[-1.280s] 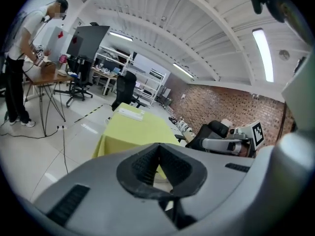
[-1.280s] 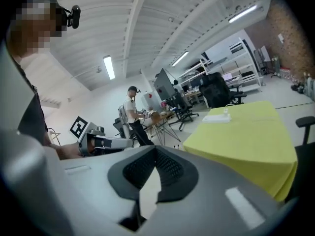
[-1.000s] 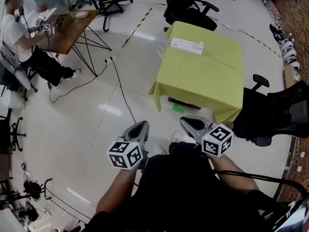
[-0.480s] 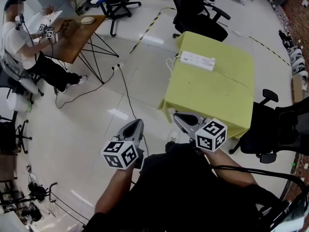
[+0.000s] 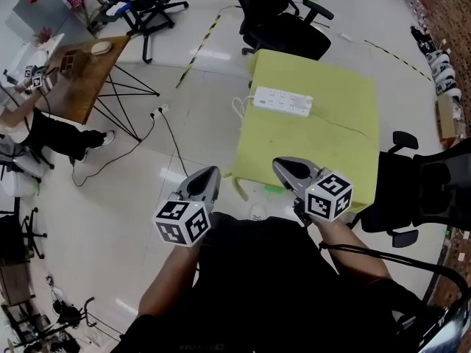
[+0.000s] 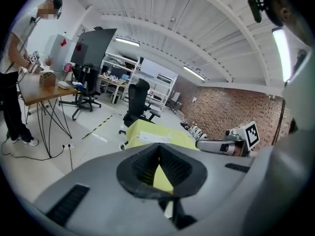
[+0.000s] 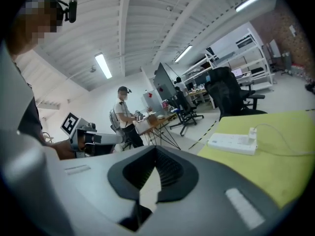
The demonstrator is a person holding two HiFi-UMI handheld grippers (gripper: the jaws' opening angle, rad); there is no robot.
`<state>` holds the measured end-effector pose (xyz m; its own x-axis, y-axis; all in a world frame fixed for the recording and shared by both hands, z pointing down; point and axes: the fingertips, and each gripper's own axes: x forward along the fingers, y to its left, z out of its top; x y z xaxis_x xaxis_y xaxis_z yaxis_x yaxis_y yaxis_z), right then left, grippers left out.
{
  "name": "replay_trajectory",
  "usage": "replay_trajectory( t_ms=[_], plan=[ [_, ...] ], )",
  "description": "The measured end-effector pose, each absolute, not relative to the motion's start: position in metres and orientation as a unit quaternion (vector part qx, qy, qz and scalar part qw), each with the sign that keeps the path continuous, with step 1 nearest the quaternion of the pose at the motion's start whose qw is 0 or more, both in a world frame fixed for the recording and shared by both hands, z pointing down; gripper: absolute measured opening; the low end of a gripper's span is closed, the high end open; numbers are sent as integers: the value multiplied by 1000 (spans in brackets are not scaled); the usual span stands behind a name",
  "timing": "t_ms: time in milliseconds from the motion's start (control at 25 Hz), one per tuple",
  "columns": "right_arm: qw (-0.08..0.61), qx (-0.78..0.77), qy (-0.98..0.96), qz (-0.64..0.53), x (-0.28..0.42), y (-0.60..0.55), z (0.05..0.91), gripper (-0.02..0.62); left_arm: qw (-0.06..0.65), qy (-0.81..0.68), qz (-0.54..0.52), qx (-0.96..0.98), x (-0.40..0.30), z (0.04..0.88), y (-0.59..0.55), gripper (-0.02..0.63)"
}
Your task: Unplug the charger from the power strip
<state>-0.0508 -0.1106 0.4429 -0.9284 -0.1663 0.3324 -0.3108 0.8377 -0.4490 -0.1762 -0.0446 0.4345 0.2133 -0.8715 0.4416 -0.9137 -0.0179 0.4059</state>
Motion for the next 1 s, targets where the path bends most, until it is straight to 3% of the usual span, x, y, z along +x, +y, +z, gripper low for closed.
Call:
replay_trajectory(
  t_ms=[1000],
  plan=[
    [130,455,-825,309,-9,-299,515,3,347,-415,125,832,-208,487,-249,6]
  ],
)
